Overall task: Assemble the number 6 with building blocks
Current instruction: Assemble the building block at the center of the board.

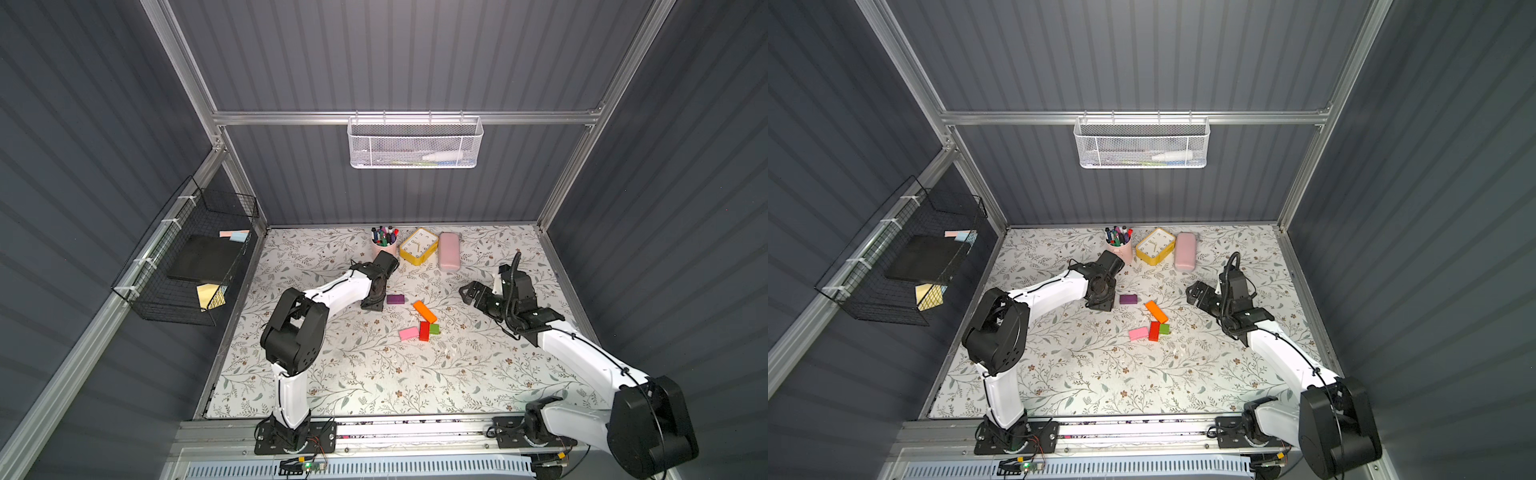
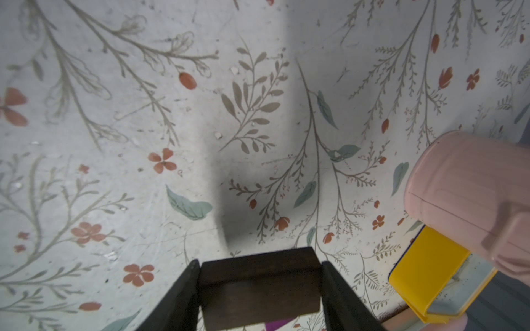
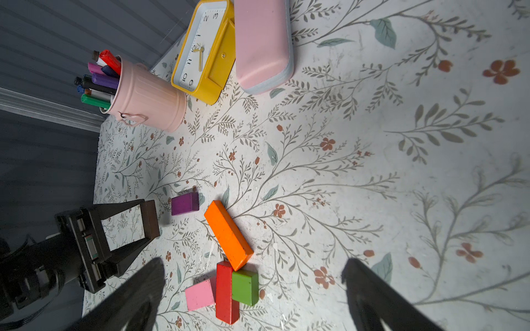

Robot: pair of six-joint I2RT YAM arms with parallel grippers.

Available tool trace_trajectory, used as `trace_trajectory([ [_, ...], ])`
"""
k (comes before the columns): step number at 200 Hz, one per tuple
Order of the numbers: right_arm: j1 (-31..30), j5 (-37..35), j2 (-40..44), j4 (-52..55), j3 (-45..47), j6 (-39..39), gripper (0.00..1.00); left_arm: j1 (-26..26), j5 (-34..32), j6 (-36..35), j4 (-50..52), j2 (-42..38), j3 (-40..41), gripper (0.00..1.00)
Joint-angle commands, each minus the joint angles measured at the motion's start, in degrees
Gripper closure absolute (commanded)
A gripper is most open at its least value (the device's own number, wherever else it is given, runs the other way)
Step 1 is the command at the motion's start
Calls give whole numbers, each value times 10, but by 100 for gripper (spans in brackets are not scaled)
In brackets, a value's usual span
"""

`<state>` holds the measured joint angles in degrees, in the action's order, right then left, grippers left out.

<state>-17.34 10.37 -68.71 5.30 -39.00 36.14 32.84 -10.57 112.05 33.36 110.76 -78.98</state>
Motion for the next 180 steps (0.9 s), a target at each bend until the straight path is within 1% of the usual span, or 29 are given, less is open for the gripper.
trace_trajectory([
  [1, 4, -6, -4, 12, -15, -4, 2, -2, 14, -5, 26, 12, -14, 49],
  [11, 4, -7, -4, 12, -15, -4, 2, -2, 15, -6, 29, 15, -37, 49],
  [56, 6, -5, -4, 13, -18, -4, 2, -4, 25, -10, 50, 31, -59, 49],
  [76, 7, -5, -5, 13, -18, -4, 2, -6, 29, -10, 87, 42, -79, 50],
  [105, 8, -3, -20, 12, -15, -3, 2, -7, 37, -11, 82, 42, -73, 50],
  [141, 9, -2, -18, 12, -15, -3, 2, -7, 32, -8, 128, 48, -96, 52],
  [180, 10, -1, -13, 13, -13, -3, 2, -7, 25, 2, 116, 40, -79, 50],
])
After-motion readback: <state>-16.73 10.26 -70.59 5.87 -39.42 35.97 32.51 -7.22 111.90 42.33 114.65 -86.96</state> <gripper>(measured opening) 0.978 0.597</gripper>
